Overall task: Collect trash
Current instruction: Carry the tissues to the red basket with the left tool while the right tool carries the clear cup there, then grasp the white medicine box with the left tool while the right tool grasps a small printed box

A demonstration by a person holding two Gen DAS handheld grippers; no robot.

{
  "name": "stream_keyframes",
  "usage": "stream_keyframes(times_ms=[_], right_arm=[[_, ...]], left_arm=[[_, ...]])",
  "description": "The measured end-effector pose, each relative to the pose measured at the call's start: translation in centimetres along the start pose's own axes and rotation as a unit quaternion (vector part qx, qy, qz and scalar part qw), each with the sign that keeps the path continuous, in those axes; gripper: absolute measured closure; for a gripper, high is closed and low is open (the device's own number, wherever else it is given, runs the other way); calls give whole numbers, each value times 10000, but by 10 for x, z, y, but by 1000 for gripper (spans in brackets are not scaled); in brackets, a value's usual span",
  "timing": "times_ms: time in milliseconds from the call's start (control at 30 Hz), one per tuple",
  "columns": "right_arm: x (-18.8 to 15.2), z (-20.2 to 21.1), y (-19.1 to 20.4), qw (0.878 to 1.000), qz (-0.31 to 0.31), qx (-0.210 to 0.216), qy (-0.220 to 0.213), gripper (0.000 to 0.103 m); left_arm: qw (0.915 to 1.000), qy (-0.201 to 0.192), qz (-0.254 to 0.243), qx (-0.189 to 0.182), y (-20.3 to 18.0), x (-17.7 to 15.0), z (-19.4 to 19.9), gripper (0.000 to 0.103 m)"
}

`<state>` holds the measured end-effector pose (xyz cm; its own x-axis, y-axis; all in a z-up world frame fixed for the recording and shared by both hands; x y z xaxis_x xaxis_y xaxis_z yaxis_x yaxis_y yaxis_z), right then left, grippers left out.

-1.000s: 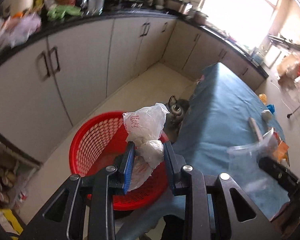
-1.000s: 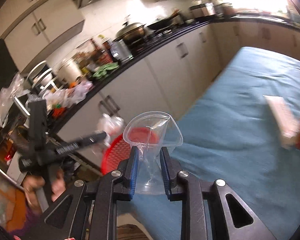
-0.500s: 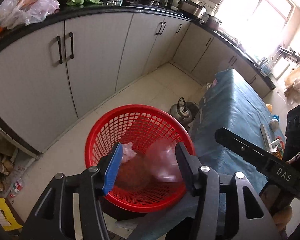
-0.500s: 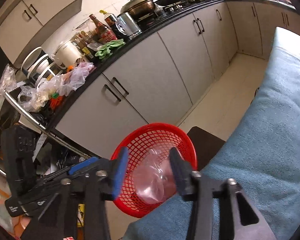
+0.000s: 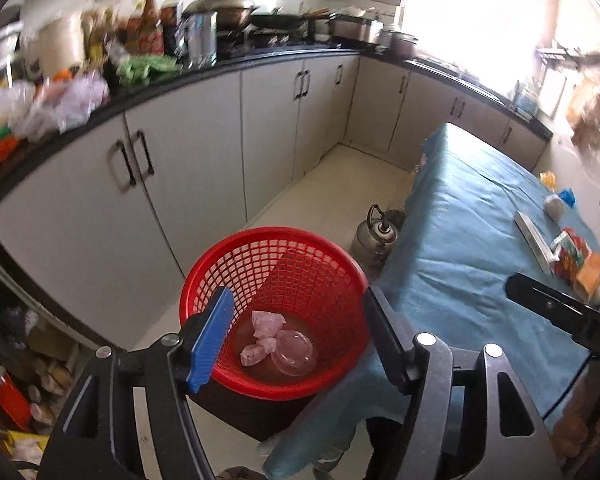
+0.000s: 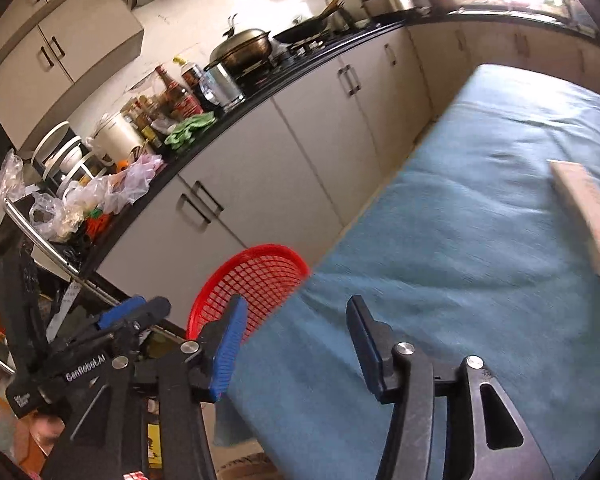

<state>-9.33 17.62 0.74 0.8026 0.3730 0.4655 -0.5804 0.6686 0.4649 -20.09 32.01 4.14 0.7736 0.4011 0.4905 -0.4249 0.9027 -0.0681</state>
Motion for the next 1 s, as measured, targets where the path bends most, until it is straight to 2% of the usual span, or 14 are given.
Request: stream_keyframes(times_ms=[133, 267, 433, 533, 767, 1000], right_arm=[[-33, 45, -23, 9992, -240, -203, -243, 43], [-71, 97, -52, 9958, -554, -493, -533, 39], [-116, 162, -97, 9869, -997, -925, -869, 34], [-138, 196, -130, 9771, -1329, -1265, -1075, 32], [-171, 246, -207, 9558, -2200, -1459, -1292, 32], [-158, 260, -266, 9418, -2641, -1618, -1309, 32]], left_arm=[[9992, -196, -346, 19, -33, -13, 25, 31], [9972, -263, -678, -176, -67, -28, 47, 28], [9918, -286, -1117, -556, -115, -37, 62, 25], [9874, -221, -1378, -751, -147, -36, 62, 25], [9766, 258, -1640, -1364, -222, -8, 28, 25], [9683, 1059, -1149, -1947, -270, 36, -42, 25]])
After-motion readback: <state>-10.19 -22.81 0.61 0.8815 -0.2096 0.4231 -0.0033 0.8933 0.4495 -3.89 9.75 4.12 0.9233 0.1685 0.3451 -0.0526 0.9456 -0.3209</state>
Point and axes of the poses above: each gripper's, at about its wrist camera, not at the fingertips, and z roughly against the way its jaws point, y to its left, x to its top, the point moved 5 cm from there along -z, roughly the way its jaws point, and after that the axes turned 14 degrees about y, right-handed, at the moved point
